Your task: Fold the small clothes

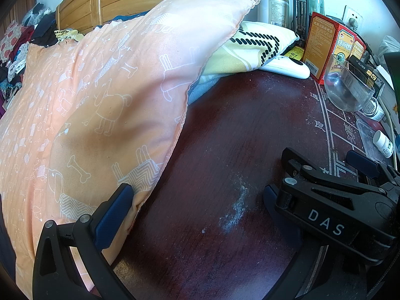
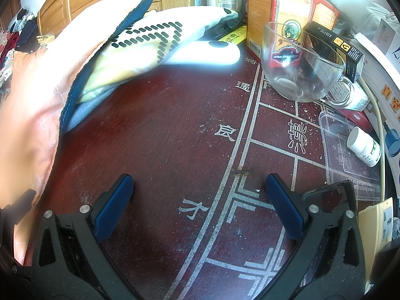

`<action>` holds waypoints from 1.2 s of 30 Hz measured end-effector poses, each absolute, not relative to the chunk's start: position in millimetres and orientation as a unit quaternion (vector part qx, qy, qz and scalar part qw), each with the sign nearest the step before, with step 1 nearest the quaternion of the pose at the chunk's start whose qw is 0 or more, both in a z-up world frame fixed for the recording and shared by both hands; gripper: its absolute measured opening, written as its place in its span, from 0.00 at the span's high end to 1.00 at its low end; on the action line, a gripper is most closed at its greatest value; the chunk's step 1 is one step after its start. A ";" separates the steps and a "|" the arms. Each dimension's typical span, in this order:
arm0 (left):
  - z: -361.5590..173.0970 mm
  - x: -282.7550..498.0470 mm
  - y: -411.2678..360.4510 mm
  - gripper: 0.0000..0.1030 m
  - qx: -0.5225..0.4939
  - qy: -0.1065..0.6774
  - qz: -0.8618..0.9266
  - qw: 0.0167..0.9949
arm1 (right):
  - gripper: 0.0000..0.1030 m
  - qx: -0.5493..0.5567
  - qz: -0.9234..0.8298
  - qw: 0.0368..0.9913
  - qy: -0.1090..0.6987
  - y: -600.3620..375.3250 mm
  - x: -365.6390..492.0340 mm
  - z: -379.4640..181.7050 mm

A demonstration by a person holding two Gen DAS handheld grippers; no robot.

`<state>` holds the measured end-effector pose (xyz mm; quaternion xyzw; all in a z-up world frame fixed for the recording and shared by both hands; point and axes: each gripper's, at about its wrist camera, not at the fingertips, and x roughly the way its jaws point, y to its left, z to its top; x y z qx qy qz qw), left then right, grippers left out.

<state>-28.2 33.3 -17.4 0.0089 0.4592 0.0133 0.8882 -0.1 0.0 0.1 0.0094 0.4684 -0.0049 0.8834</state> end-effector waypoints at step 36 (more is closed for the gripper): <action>-13.8 -36.3 34.1 0.00 0.006 0.459 0.013 0.888 | 0.00 0.009 -0.005 0.883 0.468 -0.1 0.0 0.0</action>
